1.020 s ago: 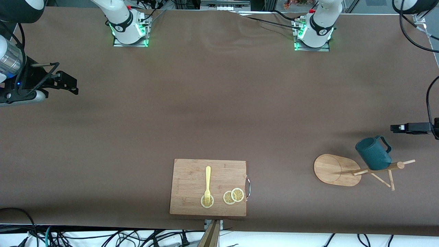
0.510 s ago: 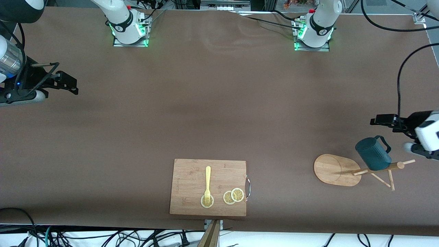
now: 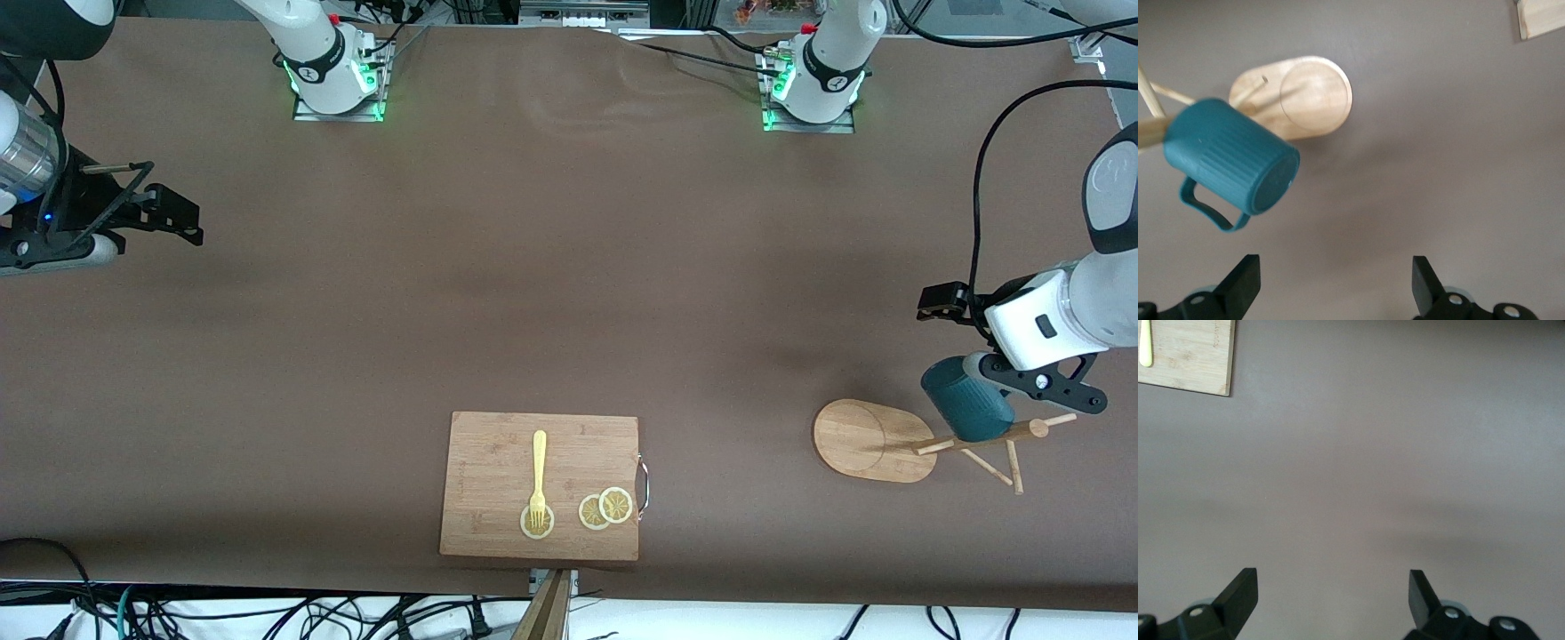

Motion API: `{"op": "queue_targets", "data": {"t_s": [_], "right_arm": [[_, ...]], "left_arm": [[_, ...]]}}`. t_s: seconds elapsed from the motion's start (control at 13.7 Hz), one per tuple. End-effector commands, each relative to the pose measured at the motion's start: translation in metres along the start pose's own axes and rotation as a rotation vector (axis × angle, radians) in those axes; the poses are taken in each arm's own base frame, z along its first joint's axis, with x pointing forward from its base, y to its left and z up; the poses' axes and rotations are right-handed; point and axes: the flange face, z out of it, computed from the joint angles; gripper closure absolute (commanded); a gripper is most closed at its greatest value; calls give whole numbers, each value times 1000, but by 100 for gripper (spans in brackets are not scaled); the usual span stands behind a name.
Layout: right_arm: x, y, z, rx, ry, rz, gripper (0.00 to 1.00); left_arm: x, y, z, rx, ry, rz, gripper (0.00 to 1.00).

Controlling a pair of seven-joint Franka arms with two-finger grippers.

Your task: Pass cup and hang on rack

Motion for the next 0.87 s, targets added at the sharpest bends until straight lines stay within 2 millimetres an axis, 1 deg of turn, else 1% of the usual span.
{"op": "queue_targets", "data": {"t_s": [0.0, 0.07, 0.15, 0.22, 0.44, 0.58, 0.8], "right_arm": [[3, 2, -5, 4, 9, -13, 0], [3, 2, -5, 4, 9, -13, 0], [3, 2, -5, 4, 9, -13, 0], [3, 2, -5, 4, 10, -13, 0], [3, 2, -5, 4, 10, -13, 0], [3, 2, -5, 4, 10, -13, 0], [3, 2, -5, 4, 10, -13, 0]], "left_arm": [[-35, 18, -17, 78, 99, -36, 0], [-53, 25, -24, 64, 171, -82, 0], [-79, 32, -17, 40, 181, -149, 0], [-92, 37, -14, 39, 183, -217, 0], [-90, 49, -12, 46, 175, -215, 0], [-89, 43, -4, 30, 149, -226, 0], [-87, 39, -5, 27, 139, -229, 0]]}}
